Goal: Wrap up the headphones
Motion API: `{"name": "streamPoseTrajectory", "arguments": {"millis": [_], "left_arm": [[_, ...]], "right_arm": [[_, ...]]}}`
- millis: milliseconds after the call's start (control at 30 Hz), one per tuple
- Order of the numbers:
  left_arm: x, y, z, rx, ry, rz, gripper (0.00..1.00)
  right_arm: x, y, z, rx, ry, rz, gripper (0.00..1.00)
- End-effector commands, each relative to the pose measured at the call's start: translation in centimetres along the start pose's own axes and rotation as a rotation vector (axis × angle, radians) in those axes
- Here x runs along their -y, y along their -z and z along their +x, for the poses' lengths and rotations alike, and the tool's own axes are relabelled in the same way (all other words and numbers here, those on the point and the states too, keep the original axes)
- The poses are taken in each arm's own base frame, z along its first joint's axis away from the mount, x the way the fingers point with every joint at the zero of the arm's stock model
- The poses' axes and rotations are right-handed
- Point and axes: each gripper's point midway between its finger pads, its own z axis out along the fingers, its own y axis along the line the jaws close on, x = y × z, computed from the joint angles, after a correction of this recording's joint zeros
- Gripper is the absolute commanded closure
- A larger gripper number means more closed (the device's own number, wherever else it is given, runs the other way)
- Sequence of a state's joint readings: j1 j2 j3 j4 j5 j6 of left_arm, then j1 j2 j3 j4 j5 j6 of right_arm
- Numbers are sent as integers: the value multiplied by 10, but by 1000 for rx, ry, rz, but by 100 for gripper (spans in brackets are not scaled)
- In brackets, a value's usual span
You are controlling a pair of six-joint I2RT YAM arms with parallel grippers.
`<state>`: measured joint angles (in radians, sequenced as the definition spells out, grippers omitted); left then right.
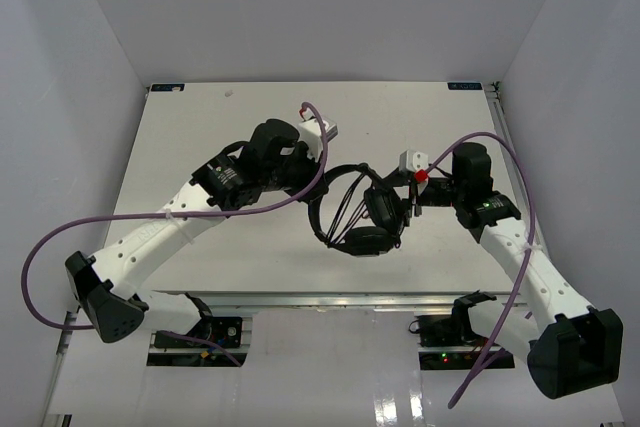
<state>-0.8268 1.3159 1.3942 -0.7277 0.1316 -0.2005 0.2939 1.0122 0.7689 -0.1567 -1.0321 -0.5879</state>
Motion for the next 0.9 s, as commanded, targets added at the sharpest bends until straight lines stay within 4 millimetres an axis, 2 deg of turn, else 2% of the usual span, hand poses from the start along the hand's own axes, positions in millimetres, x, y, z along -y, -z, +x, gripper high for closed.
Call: {"name": "streamPoseTrajectory", "arguments": {"millis": [0, 267, 533, 800, 867], "left_arm": [[15, 32, -39, 142, 8, 36, 100], [17, 39, -42, 154, 6, 38, 100], [17, 44, -43, 168, 11, 38, 100], [13, 50, -49, 200, 27, 9, 100], [11, 52, -52, 220, 48, -3, 100]], "right_arm": [[-10, -1, -9, 54, 57, -68, 29], [-8, -3, 18, -19, 154, -101, 31], [-7, -6, 35, -52, 152, -124, 41], [-10, -4, 36, -53, 153, -113, 67], [-14, -3, 38, -54, 144, -103, 83]]}}
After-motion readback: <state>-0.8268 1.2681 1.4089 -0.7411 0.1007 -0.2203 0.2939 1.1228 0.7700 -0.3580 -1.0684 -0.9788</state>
